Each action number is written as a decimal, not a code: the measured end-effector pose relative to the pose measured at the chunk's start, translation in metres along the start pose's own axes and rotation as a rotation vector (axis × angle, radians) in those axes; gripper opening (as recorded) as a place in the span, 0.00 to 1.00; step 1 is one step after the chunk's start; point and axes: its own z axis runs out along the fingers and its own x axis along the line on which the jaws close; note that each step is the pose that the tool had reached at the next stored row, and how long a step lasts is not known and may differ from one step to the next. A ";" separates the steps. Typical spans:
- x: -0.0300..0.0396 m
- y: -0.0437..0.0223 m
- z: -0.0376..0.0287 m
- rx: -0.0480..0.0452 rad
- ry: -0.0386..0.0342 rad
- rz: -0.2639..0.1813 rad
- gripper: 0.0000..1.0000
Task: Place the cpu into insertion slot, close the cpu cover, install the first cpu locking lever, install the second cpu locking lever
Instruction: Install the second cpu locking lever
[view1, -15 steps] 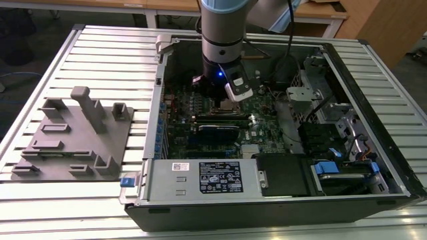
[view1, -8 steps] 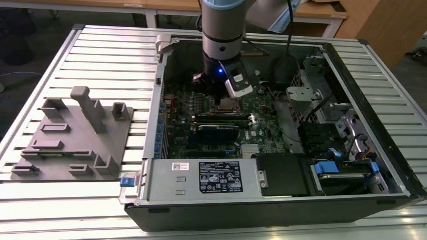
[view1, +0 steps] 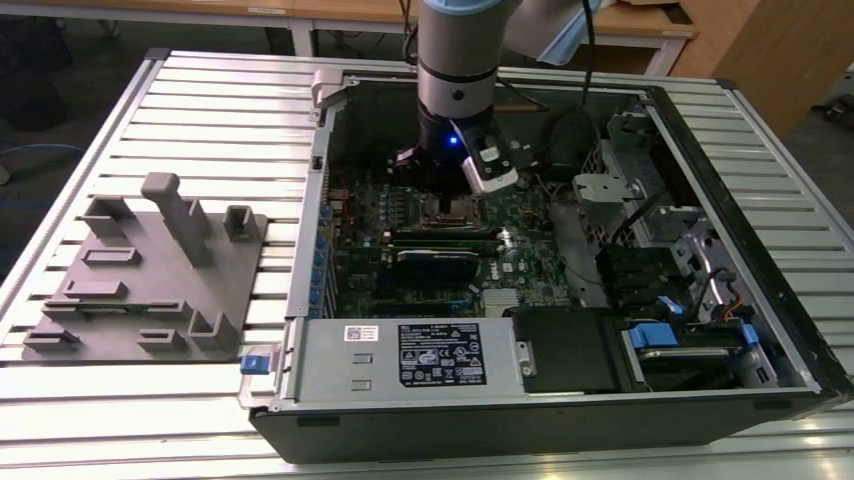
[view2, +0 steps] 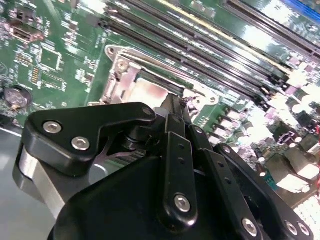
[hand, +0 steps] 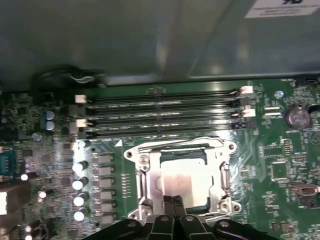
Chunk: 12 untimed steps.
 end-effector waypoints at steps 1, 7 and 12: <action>-0.0025 0.0005 0.0002 0.0001 0.0005 0.000 0.10; -0.0108 0.0032 0.0014 0.0004 0.0032 0.000 0.10; -0.0107 0.0043 0.0003 0.0006 0.0033 0.000 0.10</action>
